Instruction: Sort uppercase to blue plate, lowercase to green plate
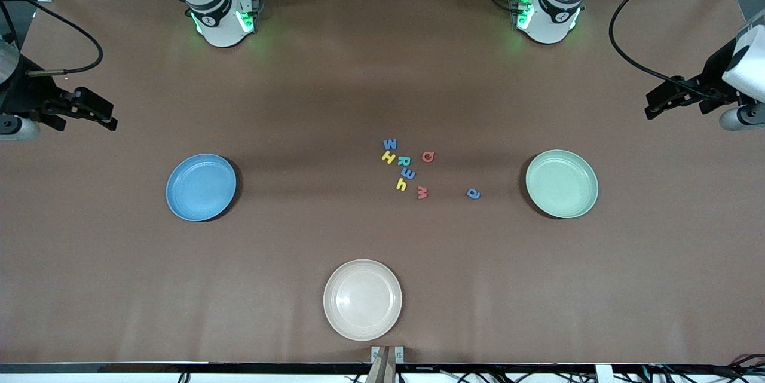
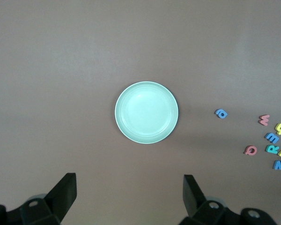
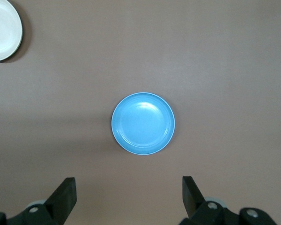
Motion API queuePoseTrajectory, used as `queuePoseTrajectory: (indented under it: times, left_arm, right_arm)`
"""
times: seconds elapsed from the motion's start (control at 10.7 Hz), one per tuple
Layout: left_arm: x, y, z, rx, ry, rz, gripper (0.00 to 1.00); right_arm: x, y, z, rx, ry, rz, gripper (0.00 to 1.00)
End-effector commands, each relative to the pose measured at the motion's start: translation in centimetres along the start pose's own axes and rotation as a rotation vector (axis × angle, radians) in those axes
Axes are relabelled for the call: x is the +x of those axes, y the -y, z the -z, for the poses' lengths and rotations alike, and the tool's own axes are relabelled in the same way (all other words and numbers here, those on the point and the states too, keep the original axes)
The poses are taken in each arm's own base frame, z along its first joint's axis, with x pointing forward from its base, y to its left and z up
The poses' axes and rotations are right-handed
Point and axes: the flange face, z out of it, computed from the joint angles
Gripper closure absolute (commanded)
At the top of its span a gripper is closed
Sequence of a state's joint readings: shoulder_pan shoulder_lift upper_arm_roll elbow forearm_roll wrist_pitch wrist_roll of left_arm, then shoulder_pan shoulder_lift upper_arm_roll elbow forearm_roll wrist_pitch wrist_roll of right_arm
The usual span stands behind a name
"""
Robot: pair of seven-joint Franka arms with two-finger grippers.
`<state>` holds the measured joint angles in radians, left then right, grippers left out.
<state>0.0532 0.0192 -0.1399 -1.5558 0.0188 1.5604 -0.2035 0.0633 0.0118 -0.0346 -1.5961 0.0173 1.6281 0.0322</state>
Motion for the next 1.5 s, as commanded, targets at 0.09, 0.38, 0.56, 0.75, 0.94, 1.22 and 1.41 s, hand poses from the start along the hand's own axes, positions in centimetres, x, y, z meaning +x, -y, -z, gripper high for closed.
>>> queuePoseTrajectory:
  times: [0.09,0.38,0.56,0.75,0.94,1.22,1.41]
  left_arm:
    - [1.4,-1.6,-2.8,-0.027,0.017,0.156,0.0]
    - [2.7,-5.4,-6.9,-0.062,0.014,0.306,0.0]
    - [4.0,-9.6,-10.7,-0.072,0.02,0.402,0.0]
    - [5.0,-13.6,-15.5,-0.06,0.015,0.46,0.0]
    - [6.2,-16.6,-20.1,-0.08,0.006,0.509,0.0]
    - [6.8,-19.7,-26.5,-0.077,0.003,0.583,0.0]
    - [6.9,-21.2,-29.5,-0.076,-0.007,0.632,0.0]
  right_arm:
    - [0.1,2.2,-0.5,0.014,0.002,0.027,0.0]
    - [0.5,5.3,-1.0,0.018,0.005,0.066,0.0]
    - [0.8,10.3,-2.6,0.017,0.004,0.052,0.0]
    - [0.9,14.6,-4.8,0.024,0.017,0.099,0.0]
    - [0.5,18.9,-7.2,0.018,0.047,0.128,0.0]
    - [0.0,23.7,-10.9,0.009,0.081,0.188,0.0]
    - [-0.5,26.3,-12.8,-0.001,0.085,0.189,0.0]
